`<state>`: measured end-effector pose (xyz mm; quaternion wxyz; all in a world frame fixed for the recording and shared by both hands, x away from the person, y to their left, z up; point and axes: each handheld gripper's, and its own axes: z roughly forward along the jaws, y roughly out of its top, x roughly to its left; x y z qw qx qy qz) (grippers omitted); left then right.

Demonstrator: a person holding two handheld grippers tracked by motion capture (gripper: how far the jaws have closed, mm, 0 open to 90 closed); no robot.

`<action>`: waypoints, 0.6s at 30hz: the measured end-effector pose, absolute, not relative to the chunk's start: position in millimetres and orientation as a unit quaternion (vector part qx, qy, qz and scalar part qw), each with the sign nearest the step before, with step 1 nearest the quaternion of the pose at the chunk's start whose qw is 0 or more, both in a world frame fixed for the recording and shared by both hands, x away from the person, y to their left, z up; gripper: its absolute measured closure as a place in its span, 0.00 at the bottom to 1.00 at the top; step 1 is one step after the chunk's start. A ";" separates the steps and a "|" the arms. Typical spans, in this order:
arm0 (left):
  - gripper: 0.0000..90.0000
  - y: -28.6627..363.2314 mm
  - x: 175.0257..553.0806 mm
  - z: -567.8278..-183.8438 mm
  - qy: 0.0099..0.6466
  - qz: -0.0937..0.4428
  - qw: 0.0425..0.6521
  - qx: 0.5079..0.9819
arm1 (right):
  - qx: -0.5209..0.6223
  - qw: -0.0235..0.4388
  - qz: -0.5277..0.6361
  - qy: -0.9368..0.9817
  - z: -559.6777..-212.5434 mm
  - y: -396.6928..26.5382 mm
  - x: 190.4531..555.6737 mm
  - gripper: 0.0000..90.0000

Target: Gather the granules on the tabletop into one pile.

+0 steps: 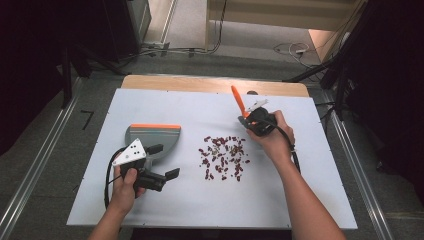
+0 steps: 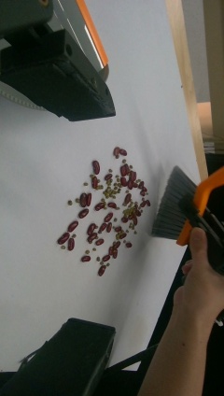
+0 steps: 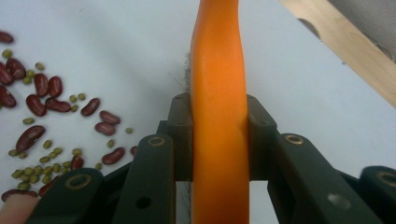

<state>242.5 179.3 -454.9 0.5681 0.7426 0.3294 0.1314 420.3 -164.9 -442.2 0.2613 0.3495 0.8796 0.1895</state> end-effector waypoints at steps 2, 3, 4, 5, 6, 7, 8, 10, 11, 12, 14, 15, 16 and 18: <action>0.00 179.7 242.6 -455.2 0.330 0.131 0.567 0.743 | 0.336 0.250 0.182 0.890 -447.5 -151.4 417.3 0.76; 0.00 179.7 242.6 -455.2 0.330 0.131 0.567 0.743 | 0.336 0.250 0.182 0.890 -447.5 -151.4 417.3 0.76; 0.00 180.1 242.8 -455.5 0.331 0.132 0.567 0.743 | 0.330 0.244 0.177 0.894 -448.9 -140.7 415.3 0.77; 0.00 180.2 242.5 -455.4 0.331 0.132 0.567 0.743 | 0.330 0.238 0.177 0.896 -449.0 -137.9 414.7 0.77; 0.00 180.4 242.3 -455.0 0.330 0.132 0.567 0.743 | 0.331 0.232 0.178 0.897 -449.4 -135.7 413.3 0.77; 0.00 180.4 242.3 -455.0 0.330 0.132 0.567 0.743 | 0.327 0.229 0.178 0.899 -450.2 -134.0 411.7 0.77; 0.00 181.0 242.2 -454.5 0.329 0.133 0.567 0.743 | 0.324 0.230 0.174 0.901 -450.9 -132.8 409.7 0.77; 0.00 181.1 242.0 -453.9 0.329 0.131 0.572 0.740 | 0.322 0.228 0.173 0.903 -451.3 -131.7 407.3 0.77; 0.00 181.6 242.2 -453.7 0.329 0.133 0.571 0.740 | 0.314 0.224 0.172 0.907 -451.3 -130.2 402.7 0.77; 0.00 182.3 242.7 -453.4 0.329 0.133 0.572 0.740 | 0.311 0.220 0.172 0.908 -450.8 -129.2 400.2 0.77; 0.00 182.5 242.8 -453.6 0.330 0.133 0.571 0.740 | 0.297 0.213 0.174 0.914 -450.2 -127.0 395.5 0.77; 0.00 182.5 242.8 -453.6 0.330 0.133 0.571 0.740 | 0.297 0.213 0.174 0.914 -450.2 -127.0 395.5 0.77; 0.00 182.4 242.7 -453.7 0.330 0.133 0.570 0.741 | 0.286 0.213 0.173 0.918 -450.5 -124.7 390.6 0.77; 0.00 182.7 243.0 -454.1 0.329 0.134 0.567 0.743 | 0.278 0.213 0.174 0.920 -451.1 -123.1 385.4 0.76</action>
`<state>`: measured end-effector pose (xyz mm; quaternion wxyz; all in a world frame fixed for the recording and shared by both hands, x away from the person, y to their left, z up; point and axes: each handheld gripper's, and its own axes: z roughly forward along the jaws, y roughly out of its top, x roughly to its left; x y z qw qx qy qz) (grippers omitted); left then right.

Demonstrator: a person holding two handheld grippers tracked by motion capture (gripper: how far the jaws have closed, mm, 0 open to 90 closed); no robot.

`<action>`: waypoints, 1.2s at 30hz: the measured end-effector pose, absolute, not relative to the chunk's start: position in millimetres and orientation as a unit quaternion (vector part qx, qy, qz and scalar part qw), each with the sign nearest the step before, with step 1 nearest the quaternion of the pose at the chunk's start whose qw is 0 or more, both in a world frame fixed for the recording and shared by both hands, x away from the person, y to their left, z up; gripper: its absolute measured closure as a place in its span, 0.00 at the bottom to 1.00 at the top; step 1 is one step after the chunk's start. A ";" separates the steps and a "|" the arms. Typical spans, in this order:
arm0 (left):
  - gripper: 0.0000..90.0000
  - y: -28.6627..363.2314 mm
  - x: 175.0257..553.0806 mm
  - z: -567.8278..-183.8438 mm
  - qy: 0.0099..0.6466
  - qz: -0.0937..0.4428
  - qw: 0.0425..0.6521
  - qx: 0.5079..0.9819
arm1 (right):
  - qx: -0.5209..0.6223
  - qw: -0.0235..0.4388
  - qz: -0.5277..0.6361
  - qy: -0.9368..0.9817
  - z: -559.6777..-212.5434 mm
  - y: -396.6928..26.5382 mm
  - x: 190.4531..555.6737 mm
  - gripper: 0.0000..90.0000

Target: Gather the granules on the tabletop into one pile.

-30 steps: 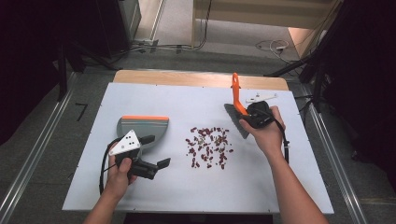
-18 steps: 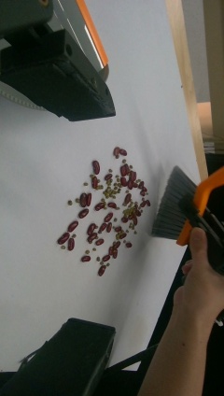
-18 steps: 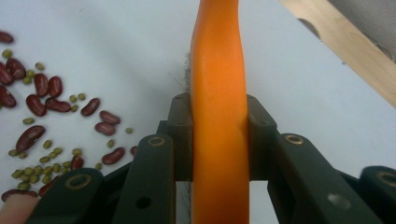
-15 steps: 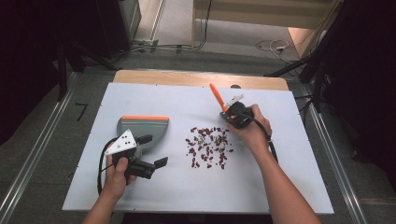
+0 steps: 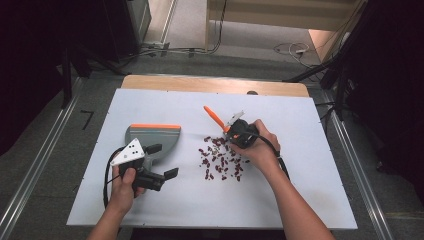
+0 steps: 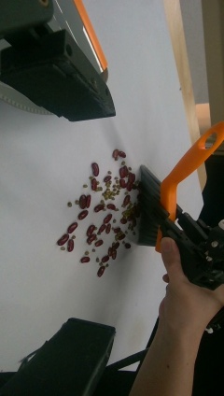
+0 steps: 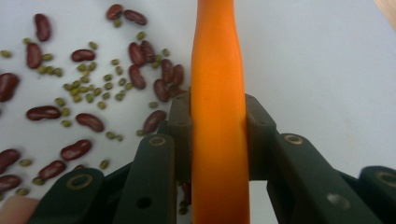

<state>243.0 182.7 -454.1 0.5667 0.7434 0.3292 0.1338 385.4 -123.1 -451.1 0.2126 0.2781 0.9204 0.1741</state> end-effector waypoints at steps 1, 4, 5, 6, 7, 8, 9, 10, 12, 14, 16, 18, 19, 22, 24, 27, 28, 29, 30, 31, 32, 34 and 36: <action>0.00 182.8 243.2 -454.4 0.330 0.134 0.566 0.743 | 0.273 0.214 0.173 0.922 -451.2 -122.8 383.1 0.77; 0.00 183.7 243.3 -454.3 0.332 0.134 0.567 0.742 | 0.256 0.221 0.172 0.925 -451.8 -120.7 373.8 0.76; 0.00 184.0 243.5 -454.3 0.332 0.134 0.568 0.741 | 0.250 0.220 0.172 0.927 -452.2 -119.4 370.0 0.76; 0.00 184.2 243.5 -454.3 0.332 0.134 0.568 0.741 | 0.250 0.220 0.172 0.927 -452.2 -119.4 370.0 0.76; 0.00 184.4 243.7 -454.4 0.332 0.134 0.567 0.741 | 0.245 0.221 0.170 0.929 -452.2 -118.6 366.8 0.76; 0.00 184.5 243.8 -454.5 0.333 0.135 0.567 0.741 | 0.240 0.219 0.174 0.929 -452.5 -117.8 361.8 0.76; 0.00 184.4 243.9 -454.7 0.333 0.134 0.567 0.741 | 0.235 0.220 0.176 0.930 -452.2 -118.1 360.6 0.76; 0.00 184.3 244.0 -454.8 0.333 0.135 0.566 0.742 | 0.235 0.220 0.176 0.930 -452.2 -118.1 360.6 0.76; 0.00 183.6 243.8 -455.2 0.334 0.133 0.566 0.742 | 0.227 0.228 0.179 0.930 -450.5 -119.1 357.8 0.76; 0.00 183.9 243.7 -455.2 0.334 0.133 0.567 0.741 | 0.227 0.234 0.187 0.927 -447.2 -120.8 357.6 0.77; 0.00 185.5 244.0 -454.9 0.335 0.133 0.568 0.739 | 0.228 0.239 0.199 0.922 -444.2 -121.2 359.3 0.76; 0.00 186.1 244.0 -455.0 0.338 0.134 0.569 0.738 | 0.226 0.246 0.198 0.922 -441.4 -119.3 363.6 0.77; 0.00 186.4 244.0 -455.0 0.339 0.134 0.568 0.738 | 0.219 0.247 0.199 0.922 -440.2 -117.8 367.2 0.76; 0.00 187.2 243.9 -455.5 0.339 0.134 0.567 0.739 | 0.207 0.256 0.207 0.921 -436.7 -111.2 379.3 0.77; 0.00 187.3 243.9 -455.6 0.340 0.133 0.568 0.738 | 0.198 0.260 0.209 0.922 -435.0 -105.6 388.7 0.76; 0.00 187.9 243.9 -456.0 0.340 0.133 0.566 0.739 | 0.154 0.276 0.209 0.925 -436.7 -97.0 401.0 0.76; 0.00 187.9 243.9 -456.0 0.340 0.133 0.566 0.739 | 0.154 0.276 0.209 0.925 -436.7 -97.0 401.0 0.76; 0.00 188.0 243.9 -456.2 0.340 0.132 0.566 0.739 | 0.129 0.286 0.207 0.926 -439.7 -90.3 406.8 0.76; 0.00 188.2 243.9 -456.3 0.340 0.132 0.566 0.739 | 0.122 0.291 0.207 0.926 -441.8 -87.7 408.6 0.76; 0.00 188.6 243.9 -456.4 0.340 0.132 0.566 0.739 | 0.114 0.290 0.207 0.927 -444.1 -85.2 410.2 0.76; 0.00 188.9 243.8 -456.8 0.340 0.132 0.566 0.739 | 0.110 0.285 0.205 0.930 -446.7 -82.9 411.2 0.76; 0.00 189.3 243.7 -457.0 0.341 0.131 0.564 0.740 | 0.093 0.279 0.195 0.936 -453.1 -79.3 411.4 0.76; 0.00 189.4 243.6 -457.1 0.341 0.131 0.565 0.740 | 0.082 0.268 0.201 0.939 -456.8 -76.7 408.2 0.76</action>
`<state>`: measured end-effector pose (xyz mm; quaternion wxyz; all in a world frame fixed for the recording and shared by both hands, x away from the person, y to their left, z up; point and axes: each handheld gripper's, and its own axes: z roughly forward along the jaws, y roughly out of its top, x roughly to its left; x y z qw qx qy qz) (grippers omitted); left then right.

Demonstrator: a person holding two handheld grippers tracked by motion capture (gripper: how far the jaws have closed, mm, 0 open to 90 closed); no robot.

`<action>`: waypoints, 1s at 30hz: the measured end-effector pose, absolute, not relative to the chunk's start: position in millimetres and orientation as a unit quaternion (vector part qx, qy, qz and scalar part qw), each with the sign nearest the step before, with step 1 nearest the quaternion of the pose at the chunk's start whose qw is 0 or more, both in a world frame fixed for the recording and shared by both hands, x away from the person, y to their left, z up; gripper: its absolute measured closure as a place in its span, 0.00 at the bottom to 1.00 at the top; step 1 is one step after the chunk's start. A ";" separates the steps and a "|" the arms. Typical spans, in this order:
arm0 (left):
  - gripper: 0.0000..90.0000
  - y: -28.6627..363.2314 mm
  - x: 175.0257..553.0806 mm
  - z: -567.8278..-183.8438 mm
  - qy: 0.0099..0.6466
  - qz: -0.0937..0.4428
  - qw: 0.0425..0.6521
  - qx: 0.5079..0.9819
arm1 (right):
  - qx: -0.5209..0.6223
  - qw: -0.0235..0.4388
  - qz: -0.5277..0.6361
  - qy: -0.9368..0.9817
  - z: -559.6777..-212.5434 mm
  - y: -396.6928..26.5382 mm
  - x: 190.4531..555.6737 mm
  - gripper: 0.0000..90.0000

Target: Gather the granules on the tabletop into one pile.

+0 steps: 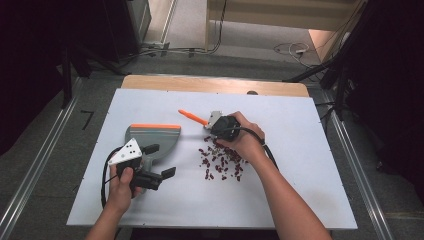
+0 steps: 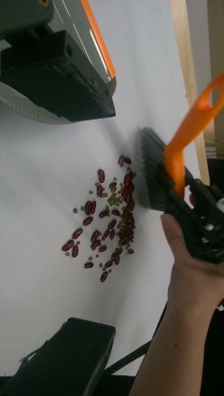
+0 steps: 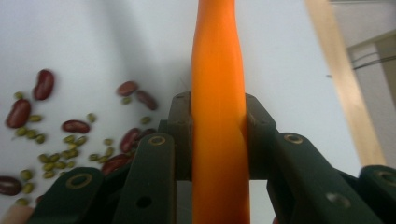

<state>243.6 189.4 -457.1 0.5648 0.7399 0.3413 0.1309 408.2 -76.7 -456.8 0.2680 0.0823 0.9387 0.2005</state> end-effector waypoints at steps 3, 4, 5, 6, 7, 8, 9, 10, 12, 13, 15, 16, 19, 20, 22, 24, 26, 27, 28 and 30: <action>0.00 189.9 243.7 -457.0 0.342 0.131 0.566 0.739 | 0.065 0.265 0.191 0.943 -459.7 -74.9 401.6 0.76; 0.00 189.8 243.7 -456.9 0.342 0.130 0.566 0.738 | 0.065 0.265 0.191 0.943 -459.7 -74.9 401.6 0.76; 0.00 189.7 243.4 -456.6 0.342 0.131 0.567 0.738 | 0.056 0.262 0.189 0.945 -460.6 -75.7 397.3 0.76; 0.00 189.7 243.2 -456.5 0.343 0.131 0.567 0.738 | 0.054 0.258 0.192 0.945 -460.3 -76.5 395.4 0.76; 0.00 189.7 243.2 -456.5 0.343 0.131 0.567 0.738 | 0.054 0.258 0.192 0.945 -460.3 -76.5 395.4 0.76; 0.00 189.8 243.2 -456.4 0.343 0.131 0.567 0.738 | 0.045 0.247 0.198 0.948 -459.4 -78.5 391.5 0.76; 0.00 189.8 243.1 -456.3 0.343 0.131 0.567 0.737 | 0.042 0.246 0.198 0.948 -459.7 -79.1 388.9 0.76; 0.00 190.1 243.2 -456.2 0.343 0.131 0.568 0.737 | 0.038 0.243 0.198 0.949 -459.9 -79.6 386.4 0.76; 0.00 190.2 243.2 -456.2 0.343 0.131 0.568 0.737 | 0.032 0.239 0.199 0.950 -460.3 -80.8 381.9 0.76; 0.00 190.2 243.2 -456.3 0.343 0.131 0.567 0.737 | 0.030 0.239 0.200 0.950 -460.4 -81.3 379.7 0.76; 0.00 189.9 243.1 -456.5 0.343 0.130 0.567 0.737 | 0.024 0.238 0.202 0.950 -461.1 -82.1 375.3 0.76; 0.00 189.7 243.2 -456.8 0.342 0.130 0.567 0.738 | 0.024 0.234 0.202 0.951 -461.4 -82.5 372.7 0.76; 0.00 189.6 243.4 -457.1 0.343 0.129 0.565 0.739 | 0.018 0.231 0.203 0.951 -462.1 -83.8 366.5 0.76; 0.00 189.8 243.5 -457.1 0.342 0.129 0.566 0.739 | 0.015 0.233 0.205 0.951 -462.3 -84.2 365.2 0.76; 0.00 190.3 243.3 -456.9 0.343 0.128 0.567 0.738 | 0.011 0.230 0.205 0.951 -462.0 -84.9 363.6 0.76; 0.00 190.8 243.3 -456.8 0.343 0.129 0.568 0.737 | 0.007 0.226 0.204 0.952 -461.8 -86.0 360.3 0.76; 0.00 190.7 243.1 -456.7 0.343 0.128 0.568 0.737 | 0.005 0.221 0.206 0.953 -462.0 -87.6 355.2 0.76; 0.00 190.6 243.1 -456.7 0.342 0.128 0.568 0.737 | -0.001 0.223 0.207 0.953 -461.9 -88.1 354.6 0.76; 0.00 190.4 243.2 -456.8 0.342 0.128 0.568 0.738 | -0.004 0.221 0.207 0.953 -461.6 -88.7 353.4 0.76; 0.00 190.2 243.2 -456.9 0.342 0.128 0.568 0.738 | -0.002 0.220 0.209 0.953 -461.7 -89.2 351.7 0.76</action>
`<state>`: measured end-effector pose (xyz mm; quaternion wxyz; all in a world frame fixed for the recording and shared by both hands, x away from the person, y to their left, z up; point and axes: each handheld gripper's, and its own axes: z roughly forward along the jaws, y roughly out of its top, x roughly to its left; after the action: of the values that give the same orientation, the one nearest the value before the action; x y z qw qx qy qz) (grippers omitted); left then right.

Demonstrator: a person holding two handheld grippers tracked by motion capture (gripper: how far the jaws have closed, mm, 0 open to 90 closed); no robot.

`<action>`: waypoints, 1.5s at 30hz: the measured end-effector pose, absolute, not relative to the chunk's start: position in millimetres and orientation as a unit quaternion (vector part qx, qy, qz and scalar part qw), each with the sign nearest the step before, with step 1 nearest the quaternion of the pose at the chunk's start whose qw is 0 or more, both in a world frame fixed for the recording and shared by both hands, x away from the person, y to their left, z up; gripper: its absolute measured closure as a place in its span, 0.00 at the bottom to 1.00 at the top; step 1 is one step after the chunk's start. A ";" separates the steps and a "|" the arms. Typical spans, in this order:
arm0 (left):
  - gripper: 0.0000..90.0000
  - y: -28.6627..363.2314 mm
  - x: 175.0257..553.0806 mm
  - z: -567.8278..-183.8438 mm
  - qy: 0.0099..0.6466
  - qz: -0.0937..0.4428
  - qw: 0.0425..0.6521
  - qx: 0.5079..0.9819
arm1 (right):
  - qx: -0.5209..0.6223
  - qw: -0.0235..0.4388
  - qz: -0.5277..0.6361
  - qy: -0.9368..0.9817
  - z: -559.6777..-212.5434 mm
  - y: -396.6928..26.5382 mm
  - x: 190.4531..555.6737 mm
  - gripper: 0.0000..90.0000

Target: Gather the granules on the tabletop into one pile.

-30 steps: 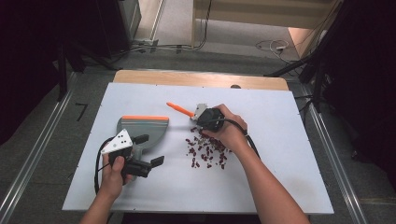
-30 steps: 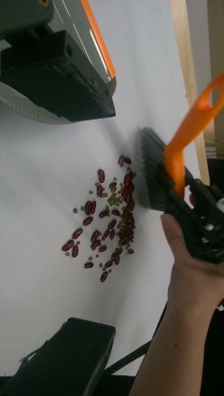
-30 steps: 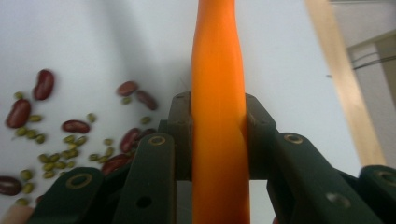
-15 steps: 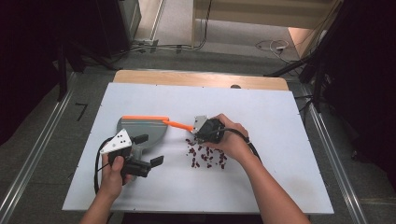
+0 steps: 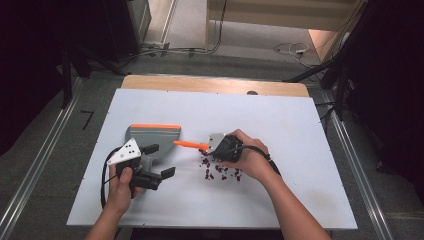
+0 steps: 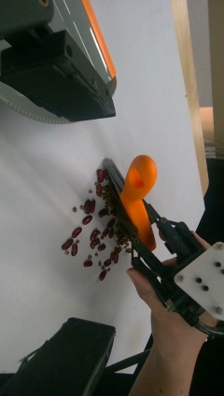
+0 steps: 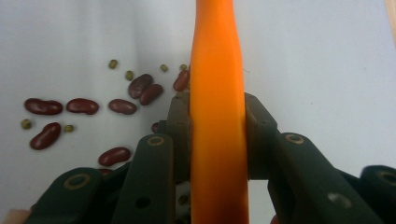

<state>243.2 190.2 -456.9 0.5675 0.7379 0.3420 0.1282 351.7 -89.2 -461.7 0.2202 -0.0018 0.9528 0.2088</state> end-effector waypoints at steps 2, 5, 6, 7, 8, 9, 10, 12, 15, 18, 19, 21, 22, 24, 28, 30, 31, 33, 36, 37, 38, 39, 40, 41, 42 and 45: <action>0.00 189.6 243.2 -457.2 0.341 0.129 0.566 0.739 | -0.006 0.215 0.207 0.954 -462.0 -91.2 348.1 0.76; 0.00 189.5 243.2 -457.3 0.341 0.128 0.566 0.740 | -0.013 0.218 0.209 0.953 -461.3 -92.1 346.4 0.76; 0.00 189.6 243.2 -457.2 0.341 0.128 0.567 0.739 | -0.012 0.212 0.209 0.955 -461.4 -92.2 344.9 0.76; 0.00 189.8 243.2 -457.2 0.342 0.128 0.568 0.738 | -0.012 0.212 0.209 0.955 -461.4 -92.2 344.9 0.76; 0.00 190.1 243.2 -457.1 0.342 0.127 0.568 0.738 | -0.017 0.215 0.208 0.954 -460.4 -92.6 344.1 0.76; 0.00 190.5 243.1 -456.9 0.342 0.127 0.569 0.737 | -0.018 0.213 0.208 0.954 -460.1 -92.8 343.7 0.76; 0.00 191.0 243.2 -456.8 0.342 0.127 0.569 0.737 | -0.017 0.213 0.208 0.955 -459.6 -93.1 343.2 0.76; 0.00 191.7 243.3 -456.7 0.344 0.128 0.571 0.734 | -0.014 0.220 0.209 0.953 -458.6 -93.4 343.4 0.76; 0.00 192.9 243.3 -456.5 0.345 0.129 0.571 0.734 | 0.003 0.222 0.220 0.950 -452.2 -96.1 347.8 0.76; 0.00 193.2 243.3 -456.6 0.345 0.128 0.571 0.734 | 0.009 0.231 0.228 0.946 -444.6 -98.5 352.3 0.76; 0.00 193.4 243.4 -456.6 0.345 0.129 0.571 0.734 | 0.014 0.234 0.231 0.944 -441.4 -99.0 352.5 0.76; 0.00 193.7 243.5 -456.6 0.346 0.129 0.571 0.733 | 0.021 0.238 0.238 0.942 -433.8 -99.5 352.6 0.76; 0.00 194.1 243.6 -456.5 0.346 0.130 0.571 0.733 | 0.027 0.240 0.241 0.940 -429.4 -99.8 352.6 0.76; 0.00 194.6 243.7 -456.6 0.347 0.130 0.572 0.732 | 0.052 0.230 0.257 0.937 -420.8 -100.4 351.8 0.76; 0.00 196.3 243.4 -456.3 0.348 0.131 0.572 0.731 | 0.126 0.182 0.289 0.931 -407.9 -98.5 346.3 0.76; 0.00 196.6 243.4 -456.3 0.348 0.133 0.571 0.731 | 0.156 0.156 0.294 0.930 -404.8 -95.3 342.5 0.76; 0.00 197.1 243.4 -456.2 0.348 0.132 0.572 0.731 | 0.169 0.144 0.294 0.930 -404.2 -93.3 340.8 0.76; 0.00 197.7 243.3 -455.9 0.349 0.132 0.574 0.729 | 0.183 0.128 0.293 0.930 -404.7 -88.2 336.8 0.76; 0.00 198.3 243.0 -455.6 0.349 0.132 0.573 0.729 | 0.202 0.103 0.294 0.928 -406.9 -78.7 330.2 0.76; 0.00 198.4 243.0 -455.6 0.349 0.131 0.573 0.729 | 0.208 0.095 0.295 0.928 -407.9 -75.4 328.4 0.76; 0.00 198.7 243.1 -455.5 0.349 0.133 0.573 0.729 | 0.212 0.085 0.297 0.927 -409.2 -72.1 326.7 0.76; 0.00 198.9 243.1 -455.6 0.349 0.133 0.573 0.730 | 0.220 0.073 0.299 0.926 -410.2 -69.1 324.7 0.76; 0.00 199.0 243.1 -455.6 0.349 0.132 0.573 0.730 | 0.229 0.057 0.302 0.924 -412.0 -66.0 323.8 0.76; 0.00 199.0 243.1 -455.6 0.349 0.132 0.573 0.730 | 0.229 0.057 0.302 0.924 -412.0 -66.0 323.8 0.76; 0.00 199.3 243.2 -455.7 0.349 0.133 0.572 0.730 | 0.244 0.029 0.305 0.920 -416.8 -60.3 322.8 0.76; 0.00 199.4 243.1 -456.0 0.349 0.133 0.573 0.730 | 0.276 -0.005 0.308 0.910 -426.4 -54.6 324.4 0.76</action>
<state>243.1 199.4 -456.0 0.5727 0.7298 0.3488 0.1329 324.4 -54.6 -426.4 -0.0052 0.2757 0.9104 0.3084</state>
